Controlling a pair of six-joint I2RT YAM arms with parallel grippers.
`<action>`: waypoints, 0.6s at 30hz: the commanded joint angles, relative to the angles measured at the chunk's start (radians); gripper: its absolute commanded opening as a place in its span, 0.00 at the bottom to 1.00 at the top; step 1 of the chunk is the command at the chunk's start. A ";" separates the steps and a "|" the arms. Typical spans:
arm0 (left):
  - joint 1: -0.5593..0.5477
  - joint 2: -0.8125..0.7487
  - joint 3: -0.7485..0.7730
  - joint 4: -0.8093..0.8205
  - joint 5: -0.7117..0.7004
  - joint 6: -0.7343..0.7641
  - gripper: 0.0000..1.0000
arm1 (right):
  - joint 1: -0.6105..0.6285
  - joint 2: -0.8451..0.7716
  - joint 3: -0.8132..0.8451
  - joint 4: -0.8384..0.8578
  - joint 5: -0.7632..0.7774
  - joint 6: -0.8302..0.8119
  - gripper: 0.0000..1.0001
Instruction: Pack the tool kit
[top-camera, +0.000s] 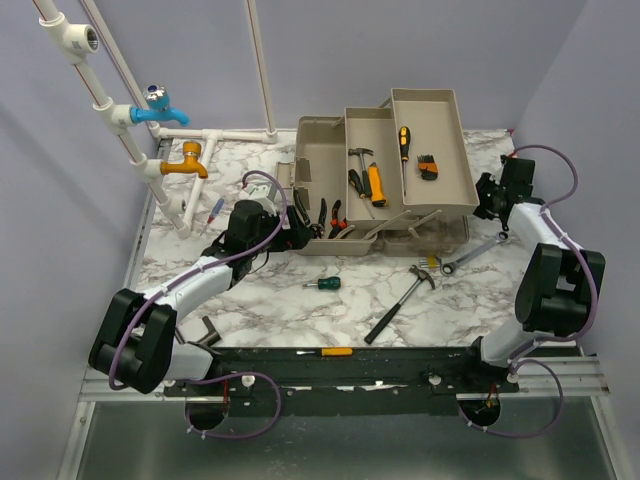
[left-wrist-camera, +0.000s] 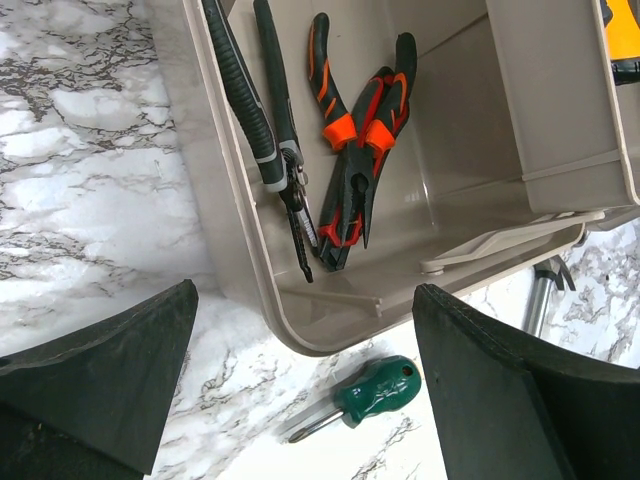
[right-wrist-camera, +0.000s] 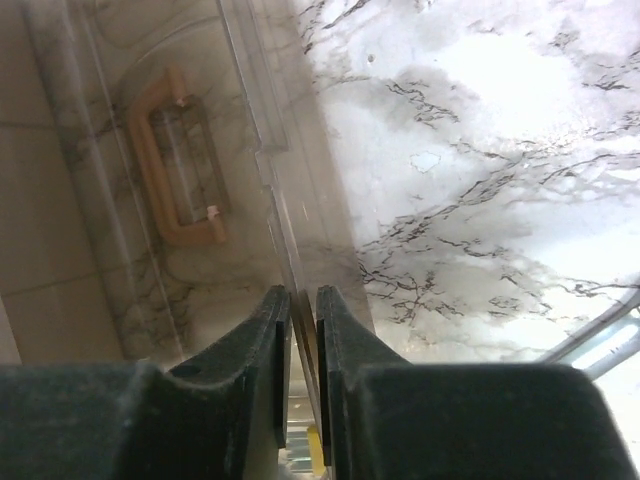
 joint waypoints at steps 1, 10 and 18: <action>0.001 -0.025 -0.013 0.017 0.019 0.000 0.91 | 0.004 -0.037 -0.004 -0.060 0.086 -0.023 0.11; 0.001 0.003 0.001 0.009 0.029 0.004 0.92 | 0.120 -0.160 0.119 -0.189 0.271 -0.072 0.01; 0.001 0.026 0.011 0.006 0.038 0.011 0.80 | 0.253 -0.168 0.310 -0.336 0.489 -0.120 0.01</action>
